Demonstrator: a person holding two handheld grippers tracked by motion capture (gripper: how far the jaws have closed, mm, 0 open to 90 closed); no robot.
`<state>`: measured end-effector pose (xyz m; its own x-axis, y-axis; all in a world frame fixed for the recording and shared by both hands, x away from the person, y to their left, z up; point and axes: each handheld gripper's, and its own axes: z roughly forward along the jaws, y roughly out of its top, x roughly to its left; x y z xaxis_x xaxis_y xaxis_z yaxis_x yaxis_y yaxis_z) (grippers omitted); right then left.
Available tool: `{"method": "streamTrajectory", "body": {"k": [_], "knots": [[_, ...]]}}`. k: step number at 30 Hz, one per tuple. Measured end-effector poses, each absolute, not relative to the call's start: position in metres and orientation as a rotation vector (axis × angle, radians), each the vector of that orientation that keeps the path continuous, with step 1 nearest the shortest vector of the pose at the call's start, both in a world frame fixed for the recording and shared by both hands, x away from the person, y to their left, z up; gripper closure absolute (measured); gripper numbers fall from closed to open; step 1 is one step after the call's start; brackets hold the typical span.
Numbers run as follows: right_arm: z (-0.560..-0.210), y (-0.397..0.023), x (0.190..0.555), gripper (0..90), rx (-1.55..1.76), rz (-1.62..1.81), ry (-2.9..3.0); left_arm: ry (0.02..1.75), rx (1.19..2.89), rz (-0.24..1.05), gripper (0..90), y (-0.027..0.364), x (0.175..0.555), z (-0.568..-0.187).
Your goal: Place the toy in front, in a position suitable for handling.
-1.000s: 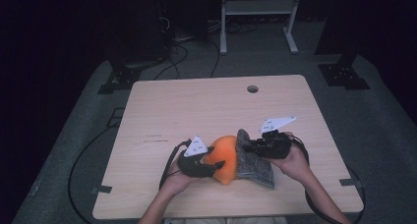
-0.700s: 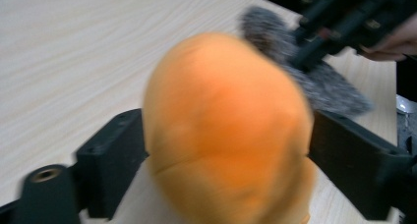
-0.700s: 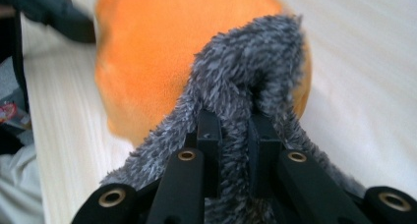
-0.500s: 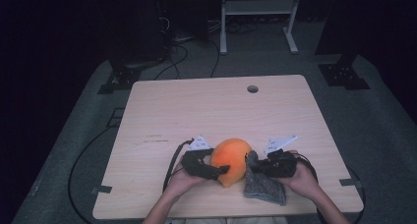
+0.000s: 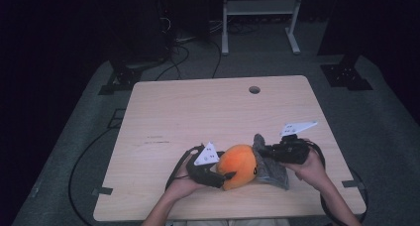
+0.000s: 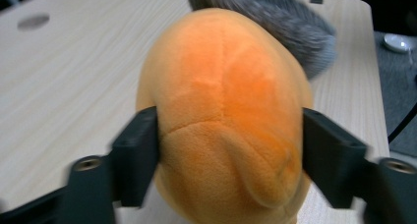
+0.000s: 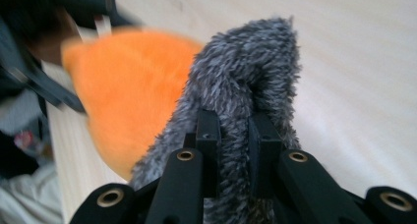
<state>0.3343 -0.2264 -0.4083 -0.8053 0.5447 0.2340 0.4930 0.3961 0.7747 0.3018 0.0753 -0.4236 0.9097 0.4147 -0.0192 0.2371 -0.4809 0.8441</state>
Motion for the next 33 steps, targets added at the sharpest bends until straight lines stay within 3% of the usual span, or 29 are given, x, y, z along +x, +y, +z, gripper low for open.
{"method": "streamTrajectory", "body": {"k": [4,7,8,10,14,16,19,22,27,33], "knots": [[-0.420,-0.224,0.334,78.2,0.992,1.404,2.599,0.647,2.046,0.052,9.8,0.079,0.312,-0.428],[-0.419,-0.227,0.328,78.2,0.983,1.383,2.598,0.635,2.077,0.028,9.0,0.074,0.311,-0.432],[-0.419,-0.228,0.326,78.2,0.978,1.380,2.598,0.603,2.090,0.064,11.9,0.072,0.308,-0.431],[-0.417,-0.230,0.320,78.4,0.974,1.372,2.582,0.537,2.088,0.205,29.2,0.069,0.301,-0.426],[-0.416,-0.234,0.316,78.7,0.966,1.383,2.555,0.367,2.070,0.427,37.2,0.069,0.293,-0.417],[-0.421,-0.229,0.316,78.7,0.966,1.388,2.573,0.375,2.085,0.396,34.3,0.074,0.299,-0.418],[-0.427,-0.216,0.314,78.8,0.945,1.370,2.603,0.509,2.045,0.316,18.2,0.084,0.309,-0.421],[-0.425,-0.206,0.312,78.8,0.904,1.416,2.633,0.559,1.988,0.246,14.0,0.092,0.312,-0.420],[-0.417,-0.198,0.304,78.6,0.822,1.368,2.649,0.502,2.029,0.299,33.7,0.096,0.307,-0.423],[-0.396,-0.197,0.304,78.6,0.778,1.436,2.571,0.411,2.046,0.307,37.4,0.096,0.304,-0.425]]}}
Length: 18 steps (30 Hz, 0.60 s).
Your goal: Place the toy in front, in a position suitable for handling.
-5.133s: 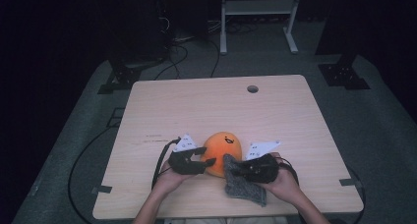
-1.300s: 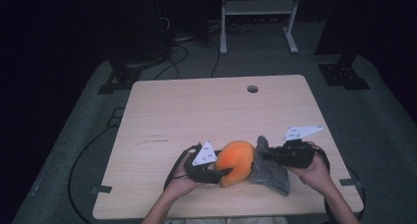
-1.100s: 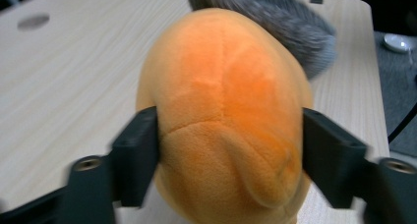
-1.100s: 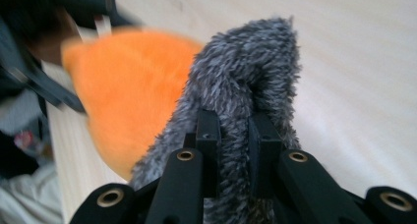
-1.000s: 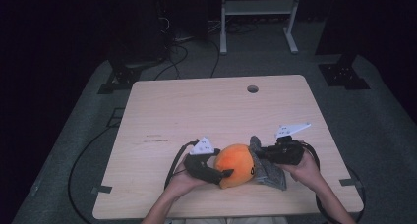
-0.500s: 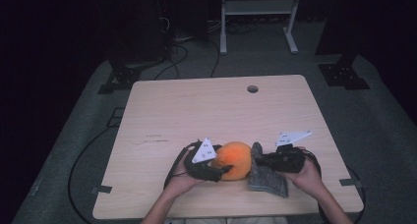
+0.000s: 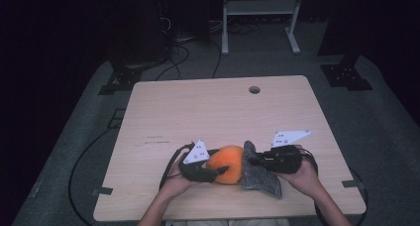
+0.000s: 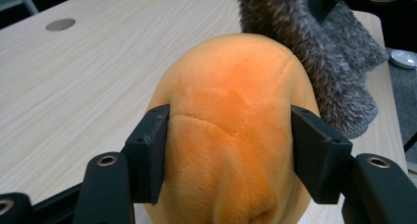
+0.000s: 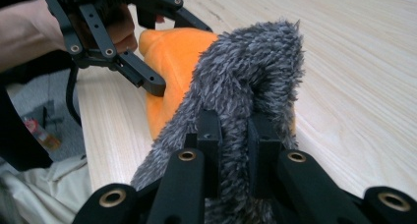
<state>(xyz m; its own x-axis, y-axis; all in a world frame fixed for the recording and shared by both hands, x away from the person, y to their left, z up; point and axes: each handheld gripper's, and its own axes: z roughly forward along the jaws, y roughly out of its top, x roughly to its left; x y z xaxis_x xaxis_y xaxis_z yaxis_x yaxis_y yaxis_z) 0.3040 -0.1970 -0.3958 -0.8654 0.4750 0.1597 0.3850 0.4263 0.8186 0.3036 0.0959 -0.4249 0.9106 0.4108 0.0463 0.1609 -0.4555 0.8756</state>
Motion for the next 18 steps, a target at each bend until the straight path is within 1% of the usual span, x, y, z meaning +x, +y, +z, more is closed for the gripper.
{"method": "streamTrajectory", "body": {"k": [3,6,9,11,14,17,18], "knots": [[-0.407,-0.192,0.306,78.5,0.770,1.405,2.614,0.412,2.054,0.290,35.4,0.100,0.305,-0.426],[-0.420,-0.199,0.309,78.5,0.814,1.368,2.663,0.443,2.041,0.278,29.7,0.102,0.306,-0.427],[-0.433,-0.208,0.307,78.3,0.850,1.258,2.714,0.441,2.027,0.266,30.2,0.102,0.305,-0.429],[-0.431,-0.211,0.305,78.4,0.854,1.254,2.704,0.416,2.030,0.269,32.3,0.101,0.303,-0.429],[-0.414,-0.211,0.306,78.3,0.829,1.356,2.621,0.370,2.041,0.280,34.1,0.099,0.300,-0.429],[-0.407,-0.206,0.311,78.1,0.817,1.399,2.602,0.373,2.042,0.276,33.7,0.100,0.301,-0.428],[-0.411,-0.202,0.312,78.2,0.822,1.388,2.615,0.384,2.043,0.269,31.2,0.100,0.302,-0.428]]}}
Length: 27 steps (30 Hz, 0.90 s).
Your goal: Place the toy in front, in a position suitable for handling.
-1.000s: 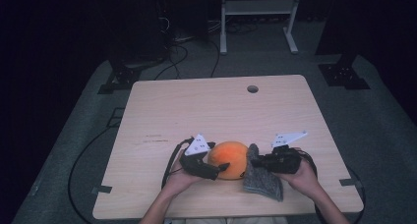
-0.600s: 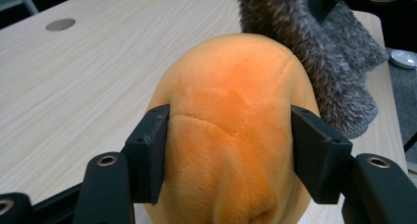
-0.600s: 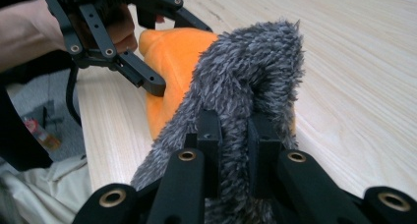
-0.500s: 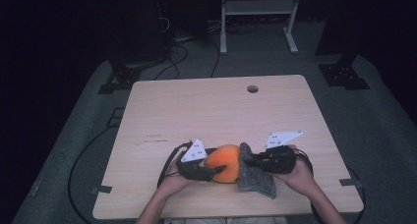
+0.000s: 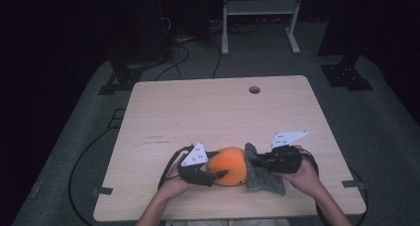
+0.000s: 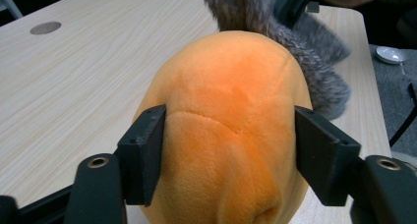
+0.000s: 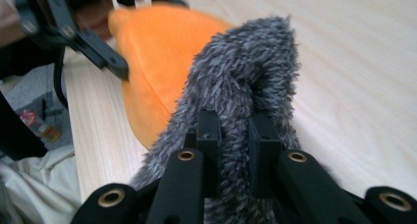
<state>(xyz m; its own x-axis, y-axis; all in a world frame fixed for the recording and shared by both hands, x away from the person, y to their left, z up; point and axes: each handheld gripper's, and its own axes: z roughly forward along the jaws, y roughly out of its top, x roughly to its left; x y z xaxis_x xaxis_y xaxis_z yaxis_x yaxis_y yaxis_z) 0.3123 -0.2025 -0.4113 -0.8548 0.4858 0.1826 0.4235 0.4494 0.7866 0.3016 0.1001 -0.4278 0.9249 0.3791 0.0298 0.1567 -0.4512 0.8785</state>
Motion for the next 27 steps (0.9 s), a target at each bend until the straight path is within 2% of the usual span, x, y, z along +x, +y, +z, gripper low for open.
{"method": "streamTrajectory", "body": {"k": [3,4,6,8,11,14,17,22,23,25,26,27], "knots": [[-0.419,-0.203,0.312,78.3,0.833,1.378,2.655,0.515,2.030,0.230,17.6,0.103,0.311,-0.422],[-0.420,-0.204,0.310,78.2,0.836,1.366,2.673,0.548,2.014,0.222,16.1,0.105,0.313,-0.421],[-0.425,-0.204,0.305,78.2,0.828,1.340,2.703,0.580,1.984,0.179,16.8,0.109,0.317,-0.422],[-0.427,-0.204,0.302,78.1,0.817,1.305,2.719,0.553,1.987,0.174,24.8,0.108,0.314,-0.425],[-0.411,-0.205,0.300,78.1,0.796,1.333,2.655,0.513,1.998,0.192,32.2,0.106,0.310,-0.426],[-0.396,-0.200,0.297,78.1,0.760,1.424,2.592,0.481,2.022,0.212,35.0,0.104,0.307,-0.425],[-0.396,-0.188,0.293,78.0,0.712,1.398,2.617,0.473,2.029,0.195,34.6,0.106,0.307,-0.425],[-0.414,-0.187,0.292,78.2,0.712,1.386,2.681,0.559,2.006,0.097,11.7,0.102,0.314,-0.424],[-0.414,-0.187,0.291,78.2,0.711,1.381,2.680,0.565,2.014,0.075,10.6,0.099,0.315,-0.425],[-0.413,-0.186,0.289,78.2,0.706,1.375,2.677,0.561,2.033,0.083,11.0,0.093,0.314,-0.428],[-0.413,-0.186,0.289,78.1,0.709,1.373,2.678,0.554,2.038,0.100,14.2,0.092,0.312,-0.428],[-0.412,-0.186,0.290,78.1,0.712,1.369,2.679,0.543,2.032,0.145,21.5,0.092,0.309,-0.428]]}}
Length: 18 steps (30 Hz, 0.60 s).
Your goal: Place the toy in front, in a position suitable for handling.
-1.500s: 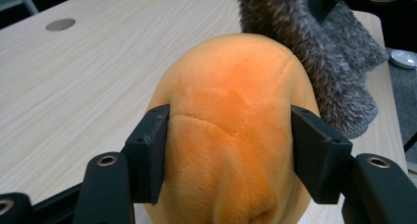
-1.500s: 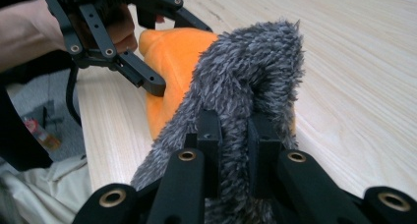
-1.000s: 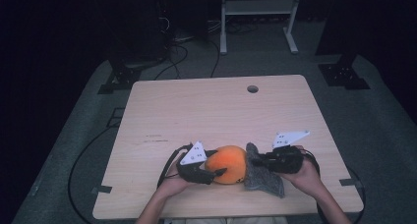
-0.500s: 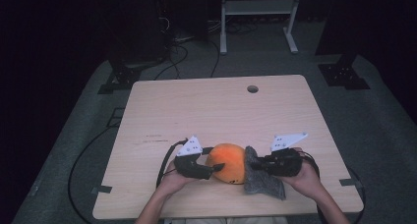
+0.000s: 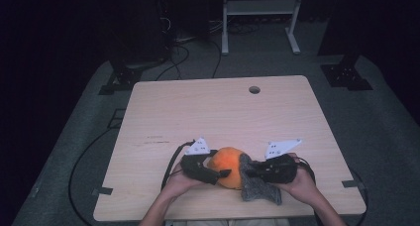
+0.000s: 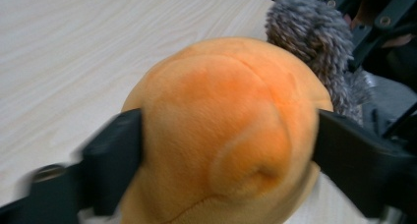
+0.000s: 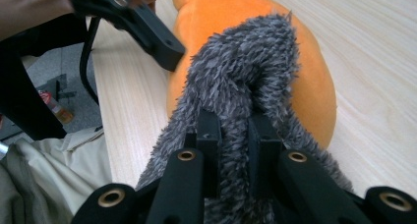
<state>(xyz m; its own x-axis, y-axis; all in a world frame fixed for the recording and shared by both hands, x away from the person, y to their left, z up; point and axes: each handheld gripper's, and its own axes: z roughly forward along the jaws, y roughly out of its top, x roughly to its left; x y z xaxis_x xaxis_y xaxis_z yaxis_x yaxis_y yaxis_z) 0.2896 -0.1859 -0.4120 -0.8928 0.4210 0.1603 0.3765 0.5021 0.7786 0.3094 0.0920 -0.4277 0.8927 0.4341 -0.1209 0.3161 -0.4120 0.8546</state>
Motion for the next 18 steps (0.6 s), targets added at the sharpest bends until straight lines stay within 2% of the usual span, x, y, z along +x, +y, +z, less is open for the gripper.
{"method": "streamTrajectory", "body": {"k": [2,4,7,14,18], "knots": [[-0.407,-0.187,0.290,78.3,0.712,1.379,2.658,0.532,1.993,0.234,34.4,0.093,0.306,-0.425],[-0.398,-0.189,0.291,78.3,0.711,1.407,2.620,0.507,1.947,0.303,39.3,0.092,0.303,-0.422],[-0.390,-0.189,0.296,78.3,0.730,1.453,2.559,0.481,1.973,0.336,38.5,0.088,0.305,-0.422],[-0.422,-0.192,0.304,78.3,0.784,1.347,2.657,0.546,1.993,0.264,32.0,0.104,0.309,-0.432],[-0.427,-0.200,0.301,78.1,0.813,1.246,2.692,0.520,1.999,0.291,30.9,0.101,0.305,-0.430]]}}
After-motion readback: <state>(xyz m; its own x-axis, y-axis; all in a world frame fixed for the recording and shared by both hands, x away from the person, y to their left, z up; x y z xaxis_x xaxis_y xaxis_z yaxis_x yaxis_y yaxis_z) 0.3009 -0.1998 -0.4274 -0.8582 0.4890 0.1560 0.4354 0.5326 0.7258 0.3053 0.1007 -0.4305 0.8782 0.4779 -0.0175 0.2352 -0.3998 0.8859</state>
